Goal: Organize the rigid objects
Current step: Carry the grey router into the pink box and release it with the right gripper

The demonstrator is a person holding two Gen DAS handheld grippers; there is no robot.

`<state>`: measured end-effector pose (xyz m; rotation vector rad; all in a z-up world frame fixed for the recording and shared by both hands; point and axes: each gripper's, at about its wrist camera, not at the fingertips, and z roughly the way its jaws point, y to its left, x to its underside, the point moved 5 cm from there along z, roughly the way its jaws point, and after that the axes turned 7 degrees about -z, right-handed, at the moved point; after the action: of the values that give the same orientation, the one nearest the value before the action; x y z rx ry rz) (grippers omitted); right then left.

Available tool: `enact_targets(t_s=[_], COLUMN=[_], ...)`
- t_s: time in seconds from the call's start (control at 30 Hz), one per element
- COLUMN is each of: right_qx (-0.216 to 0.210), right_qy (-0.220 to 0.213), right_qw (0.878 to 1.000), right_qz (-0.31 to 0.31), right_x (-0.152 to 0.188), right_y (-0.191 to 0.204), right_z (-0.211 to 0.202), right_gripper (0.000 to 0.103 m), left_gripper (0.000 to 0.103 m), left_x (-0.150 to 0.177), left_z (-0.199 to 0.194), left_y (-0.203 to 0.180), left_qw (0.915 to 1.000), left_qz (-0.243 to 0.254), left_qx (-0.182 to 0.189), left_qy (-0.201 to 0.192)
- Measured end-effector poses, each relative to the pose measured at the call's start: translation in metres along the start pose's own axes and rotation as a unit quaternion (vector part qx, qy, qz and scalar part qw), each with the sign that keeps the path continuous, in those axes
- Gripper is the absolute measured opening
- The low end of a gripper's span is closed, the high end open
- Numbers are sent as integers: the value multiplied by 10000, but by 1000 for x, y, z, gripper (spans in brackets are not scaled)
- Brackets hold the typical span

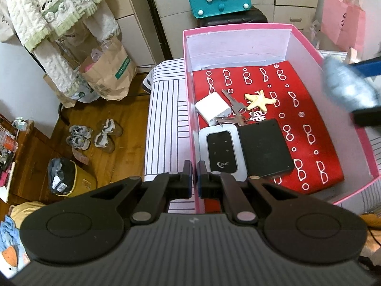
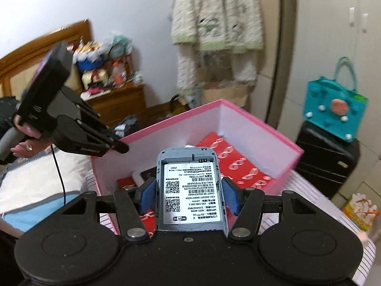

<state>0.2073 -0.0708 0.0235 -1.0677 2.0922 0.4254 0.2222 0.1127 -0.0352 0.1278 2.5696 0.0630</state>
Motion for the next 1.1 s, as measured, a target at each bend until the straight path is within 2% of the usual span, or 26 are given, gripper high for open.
enact_targets(t_s=[0.13,0.27,0.53,0.63,0.77,0.9,1.03,1.1], right_qx=[-107,-76,358,470,356,812,925,1125], right_qy=[358,551,1077,1279,1556,1502,1552,1602], right_qw=[9992,9983,9914,9886,9865,9850,9833,9804], right_qz=[-105,-175,-658,-641,-354,-256,-222,-240], right_x=[-5,4,8,9,16,14,10,9], right_y=[3,3,20,15,10,8,10,8], right_z=[34,57,68,76,86,84,82,83], right_gripper=[64,64,64,64,64,63,61,61], left_gripper=[3,3,3,3,3,4,4,4], left_x=[5,9,10,11,11,11,11,11], left_z=[-2,-3,-4,-5,-5,-4,-4,-4], left_y=[2,4,6,7,8,8,9,9], left_qw=[10000,9999,9995,9994,9993,9992,9991,9990], left_qz=[-16,-24,2,-12,-16,0,6,-7], left_qx=[91,170,299,341,375,405,430,449], left_qy=[-37,21,-20,-45,-36,-40,-60,-61])
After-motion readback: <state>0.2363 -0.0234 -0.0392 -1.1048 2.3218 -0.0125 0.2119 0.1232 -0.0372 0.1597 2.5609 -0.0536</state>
